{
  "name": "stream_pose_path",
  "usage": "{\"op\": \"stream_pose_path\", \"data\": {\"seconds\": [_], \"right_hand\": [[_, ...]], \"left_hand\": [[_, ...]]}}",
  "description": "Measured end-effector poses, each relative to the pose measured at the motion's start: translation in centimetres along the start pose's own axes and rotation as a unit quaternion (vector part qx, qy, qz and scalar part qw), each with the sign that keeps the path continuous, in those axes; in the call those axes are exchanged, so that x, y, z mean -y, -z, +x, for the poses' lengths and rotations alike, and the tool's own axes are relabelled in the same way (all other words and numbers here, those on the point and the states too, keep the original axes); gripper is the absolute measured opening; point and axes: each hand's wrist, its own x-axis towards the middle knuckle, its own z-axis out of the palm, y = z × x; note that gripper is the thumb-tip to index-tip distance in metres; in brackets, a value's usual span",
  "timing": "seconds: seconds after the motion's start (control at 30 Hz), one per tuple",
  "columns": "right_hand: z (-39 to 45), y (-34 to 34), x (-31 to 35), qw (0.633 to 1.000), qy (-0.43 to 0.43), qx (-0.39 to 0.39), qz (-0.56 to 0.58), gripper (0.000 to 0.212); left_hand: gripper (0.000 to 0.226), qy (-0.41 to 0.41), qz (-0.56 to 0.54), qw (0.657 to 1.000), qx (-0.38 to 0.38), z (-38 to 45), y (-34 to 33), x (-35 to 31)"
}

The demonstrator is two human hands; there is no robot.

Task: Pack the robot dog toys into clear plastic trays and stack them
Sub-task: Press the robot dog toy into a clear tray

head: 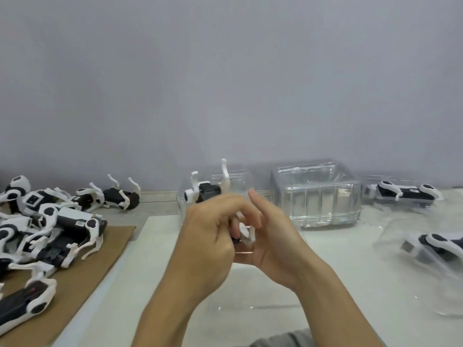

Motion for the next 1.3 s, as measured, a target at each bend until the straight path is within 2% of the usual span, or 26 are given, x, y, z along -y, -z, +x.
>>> {"op": "stream_pose_path", "data": {"seconds": [0.07, 0.17, 0.27, 0.37, 0.43, 0.5, 0.57, 0.63, 0.73, 0.93, 1.07, 1.17, 1.3], "right_hand": [[-0.3, 0.5, 0.3, 0.999, 0.008, 0.033, -0.010, 0.056], [-0.4, 1.1, 0.4, 0.998, 0.036, 0.037, -0.036, 0.030], [-0.3, 1.8, 0.5, 0.994, 0.083, 0.026, -0.071, 0.028], [-0.2, 2.8, 0.8, 0.990, 0.100, -0.040, -0.088, 0.027], [-0.4, 3.3, 1.1, 0.988, 0.100, -0.058, -0.099, 0.030], [-0.7, 3.6, 1.3, 0.977, 0.110, -0.081, -0.162, 0.028], [-1.0, 3.5, 1.7, 0.946, 0.140, -0.106, -0.274, 0.023], [-1.1, 3.3, 2.0, 0.918, 0.173, -0.107, -0.342, 0.023], [-0.9, 3.1, 2.2, 0.897, 0.196, -0.097, -0.384, 0.028], [-0.7, 3.1, 1.9, 0.840, 0.215, -0.113, -0.485, 0.029], [-0.4, 2.3, 1.3, 0.800, 0.242, -0.138, -0.532, 0.033], [-0.3, 1.9, 1.3, 0.771, 0.265, -0.157, -0.557, 0.026], [-0.5, 1.8, 1.3, 0.757, 0.258, -0.185, -0.572, 0.022]], "left_hand": [[0.042, -0.004, -0.020, 0.999, 0.033, -0.1, -0.9, 0.0], [0.041, -0.003, -0.025, 0.999, 0.046, -0.2, -1.7, 0.0], [0.033, 0.007, -0.075, 0.997, 0.032, -0.3, -1.6, 0.0], [0.028, 0.017, -0.095, 0.992, -0.085, -0.3, -0.9, 0.3], [0.023, 0.061, -0.101, 0.976, -0.181, -0.1, -0.5, 0.9], [0.018, 0.118, -0.156, 0.954, -0.226, 0.1, 0.0, 1.5], [0.023, 0.177, -0.237, 0.934, -0.201, 0.2, 0.6, 1.9], [0.035, 0.204, -0.291, 0.923, -0.145, 0.1, 1.0, 2.2], [0.035, 0.207, -0.292, 0.929, -0.092, 0.2, 1.2, 2.4], [0.025, 0.195, -0.236, 0.945, -0.115, -0.2, 0.5, 3.5], [0.018, 0.208, -0.256, 0.932, -0.152, -0.6, -0.2, 4.4], [0.018, 0.216, -0.264, 0.929, -0.139, -0.6, -0.5, 4.7], [0.021, 0.195, -0.227, 0.947, -0.121, -0.8, -0.2, 5.4]]}}
